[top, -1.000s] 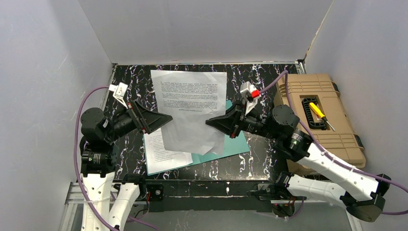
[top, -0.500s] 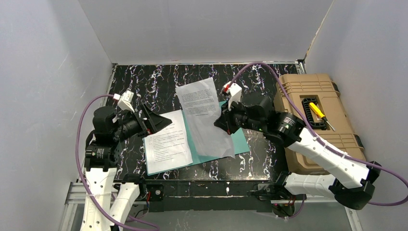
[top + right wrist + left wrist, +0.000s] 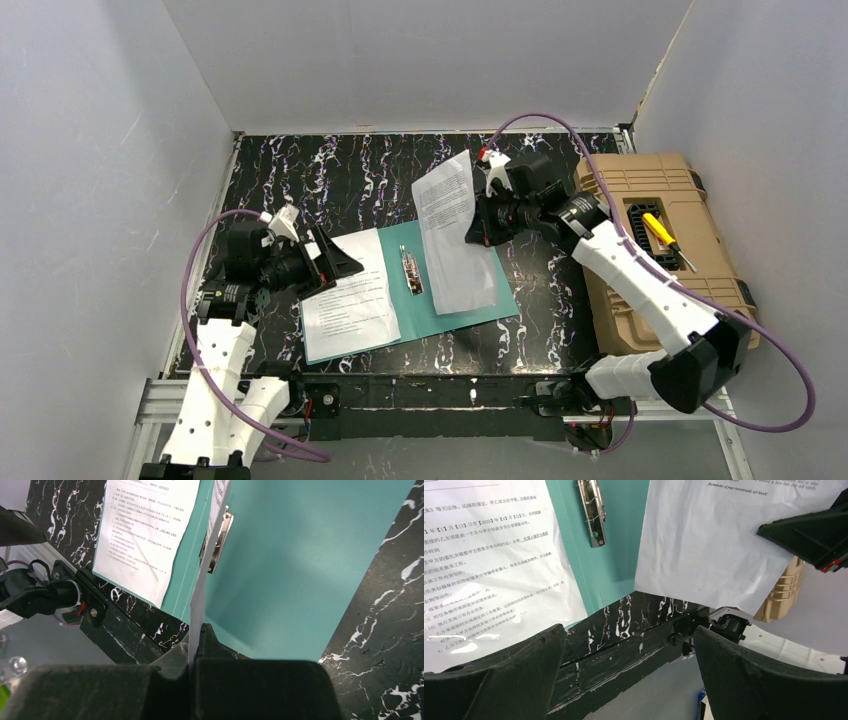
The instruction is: Put the files into the folder
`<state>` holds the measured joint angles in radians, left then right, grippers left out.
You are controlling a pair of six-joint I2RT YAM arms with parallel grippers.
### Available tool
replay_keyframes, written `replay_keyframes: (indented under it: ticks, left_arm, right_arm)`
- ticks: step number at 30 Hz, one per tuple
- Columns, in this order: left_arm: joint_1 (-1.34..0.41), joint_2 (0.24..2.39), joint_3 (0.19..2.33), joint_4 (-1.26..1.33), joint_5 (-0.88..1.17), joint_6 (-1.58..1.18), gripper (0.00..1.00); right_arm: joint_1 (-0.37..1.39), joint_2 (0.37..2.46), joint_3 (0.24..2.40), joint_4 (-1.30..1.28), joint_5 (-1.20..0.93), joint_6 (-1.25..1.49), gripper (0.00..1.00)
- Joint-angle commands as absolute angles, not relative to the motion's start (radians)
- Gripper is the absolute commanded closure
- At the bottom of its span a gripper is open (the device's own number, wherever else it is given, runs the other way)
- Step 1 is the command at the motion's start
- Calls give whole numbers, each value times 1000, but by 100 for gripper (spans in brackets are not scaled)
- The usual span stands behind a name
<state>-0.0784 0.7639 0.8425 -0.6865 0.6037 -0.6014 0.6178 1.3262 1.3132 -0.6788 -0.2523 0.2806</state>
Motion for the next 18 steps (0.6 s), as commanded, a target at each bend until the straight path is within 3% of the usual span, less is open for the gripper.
replay_keyframes:
  ticks: [1, 18]
  left_arm:
    - [-111, 777, 812, -690, 537, -572, 2]
    - [-129, 803, 760, -654, 516, -533, 2]
  right_arm:
    - [550, 1389, 1340, -636, -429, 274, 99]
    - [454, 1569, 1303, -539, -527, 331, 99]
